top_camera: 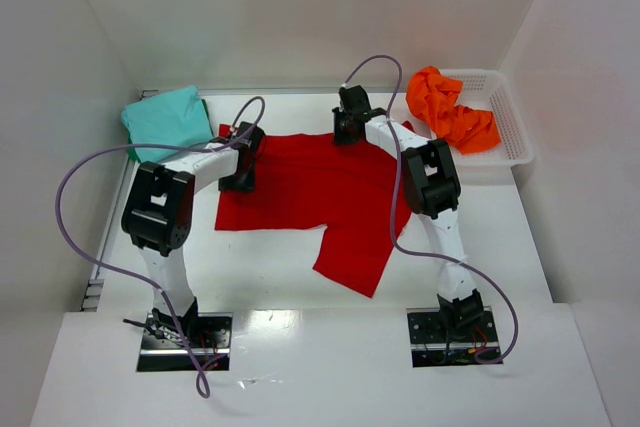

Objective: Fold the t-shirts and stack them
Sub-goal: Fold the flattened tshirt in 1/3 of the way

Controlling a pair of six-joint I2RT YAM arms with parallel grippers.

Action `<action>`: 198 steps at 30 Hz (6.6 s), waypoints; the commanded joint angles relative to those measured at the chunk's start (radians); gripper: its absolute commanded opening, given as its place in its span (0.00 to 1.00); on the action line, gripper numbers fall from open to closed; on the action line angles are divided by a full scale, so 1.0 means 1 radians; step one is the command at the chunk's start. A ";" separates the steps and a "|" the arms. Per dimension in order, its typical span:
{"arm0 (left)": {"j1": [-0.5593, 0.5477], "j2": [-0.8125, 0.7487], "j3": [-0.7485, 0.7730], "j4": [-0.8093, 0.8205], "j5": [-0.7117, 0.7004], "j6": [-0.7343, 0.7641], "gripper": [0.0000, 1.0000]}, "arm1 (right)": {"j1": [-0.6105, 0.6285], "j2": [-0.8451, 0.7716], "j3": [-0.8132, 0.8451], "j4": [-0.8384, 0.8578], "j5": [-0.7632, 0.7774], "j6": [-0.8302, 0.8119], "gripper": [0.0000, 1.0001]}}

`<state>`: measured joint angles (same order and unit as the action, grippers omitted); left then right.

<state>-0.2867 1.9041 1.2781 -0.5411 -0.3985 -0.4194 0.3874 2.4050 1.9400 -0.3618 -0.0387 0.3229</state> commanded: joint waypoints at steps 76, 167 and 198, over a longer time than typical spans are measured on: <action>0.399 -0.139 0.027 0.263 0.510 0.088 0.75 | 0.045 -0.136 0.178 -0.032 -0.070 -0.071 0.74; 0.523 -0.033 -0.054 0.515 0.702 -0.282 0.77 | 0.404 0.417 0.909 -0.158 -0.036 -0.222 0.87; 0.551 -0.004 -0.036 0.506 0.730 -0.272 0.77 | 0.453 0.485 0.922 -0.148 0.094 -0.265 0.68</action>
<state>0.2573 1.8896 1.2133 -0.0513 0.2981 -0.7074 0.8349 2.8788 2.8220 -0.5522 0.0154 0.0540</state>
